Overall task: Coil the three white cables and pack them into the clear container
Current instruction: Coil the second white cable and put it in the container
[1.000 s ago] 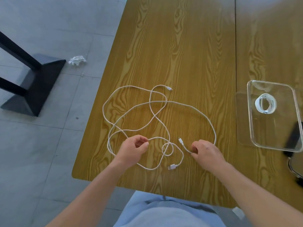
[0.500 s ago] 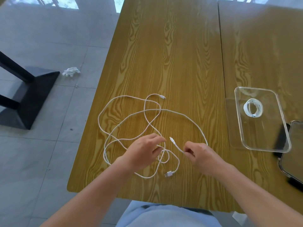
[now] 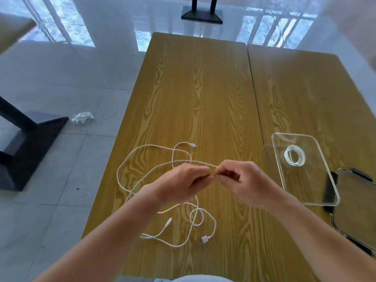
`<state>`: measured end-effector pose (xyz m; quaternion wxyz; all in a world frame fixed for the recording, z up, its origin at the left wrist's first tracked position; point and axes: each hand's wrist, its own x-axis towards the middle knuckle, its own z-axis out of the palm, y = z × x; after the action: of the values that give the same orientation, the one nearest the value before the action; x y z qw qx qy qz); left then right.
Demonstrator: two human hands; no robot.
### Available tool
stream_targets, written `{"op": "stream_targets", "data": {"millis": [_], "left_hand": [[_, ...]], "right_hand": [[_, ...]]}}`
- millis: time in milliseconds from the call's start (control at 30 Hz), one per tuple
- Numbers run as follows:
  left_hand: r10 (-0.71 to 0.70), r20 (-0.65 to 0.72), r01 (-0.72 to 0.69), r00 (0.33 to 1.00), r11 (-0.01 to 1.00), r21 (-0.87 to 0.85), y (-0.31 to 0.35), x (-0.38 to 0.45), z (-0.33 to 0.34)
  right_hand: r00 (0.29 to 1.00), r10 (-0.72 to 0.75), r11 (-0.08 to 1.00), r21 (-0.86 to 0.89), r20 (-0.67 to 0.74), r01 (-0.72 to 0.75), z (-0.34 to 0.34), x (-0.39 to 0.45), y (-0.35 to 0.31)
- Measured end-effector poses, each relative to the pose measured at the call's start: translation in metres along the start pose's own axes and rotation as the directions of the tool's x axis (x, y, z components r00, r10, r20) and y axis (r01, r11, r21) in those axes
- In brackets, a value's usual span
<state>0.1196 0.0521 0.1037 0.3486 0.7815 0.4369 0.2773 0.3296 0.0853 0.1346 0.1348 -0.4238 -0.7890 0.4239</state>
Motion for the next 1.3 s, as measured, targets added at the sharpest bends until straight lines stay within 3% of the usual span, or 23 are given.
{"op": "stream_targets", "data": {"millis": [167, 300, 433, 600, 700, 833, 1033, 1133, 1300], "left_hand": [[-0.159, -0.183, 0.094, 0.970, 0.942, -0.321, 0.014, 0.002, -0.044], [-0.203, -0.302, -0.038, 0.931, 0.771, -0.635, 0.026, 0.006, -0.086], [-0.080, -0.370, -0.200, 0.925, 0.727, -0.657, 0.041, 0.015, -0.108], [0.062, -0.432, -0.265, 0.900, 0.863, -0.429, 0.066, 0.037, -0.115], [0.054, -0.422, -0.237, 0.905, 0.888, -0.395, 0.080, 0.048, -0.119], [-0.022, -0.415, -0.171, 0.910, 0.890, -0.423, 0.088, 0.060, -0.122], [-0.102, -0.394, -0.111, 0.913, 0.869, -0.482, 0.085, 0.077, -0.124], [-0.186, -0.399, -0.064, 0.898, 0.842, -0.535, 0.080, 0.085, -0.125], [-0.308, -0.451, 0.061, 0.838, 0.873, -0.484, 0.055, 0.090, -0.130]], "right_hand": [[0.996, -0.052, 0.993, 0.100, -0.079, 0.059, -0.035, 0.023, -0.019], [0.958, -0.049, 0.984, 0.153, -0.282, 0.096, -0.054, 0.040, -0.023], [0.885, -0.021, 0.953, 0.260, -0.464, 0.158, -0.045, 0.066, -0.029], [0.820, 0.256, 0.845, 0.531, -0.513, 0.069, -0.014, 0.098, -0.049], [0.812, 0.349, 0.821, 0.570, -0.468, -0.024, 0.008, 0.110, -0.058], [0.878, 0.418, 0.759, 0.621, -0.232, -0.198, 0.031, 0.113, -0.067], [0.950, 0.307, 0.853, 0.423, 0.065, -0.305, 0.035, 0.098, -0.082], [0.953, 0.269, 0.900, 0.317, 0.137, -0.299, 0.032, 0.087, -0.093], [0.953, 0.228, 0.964, 0.088, 0.200, -0.249, 0.022, 0.068, -0.104]]}}
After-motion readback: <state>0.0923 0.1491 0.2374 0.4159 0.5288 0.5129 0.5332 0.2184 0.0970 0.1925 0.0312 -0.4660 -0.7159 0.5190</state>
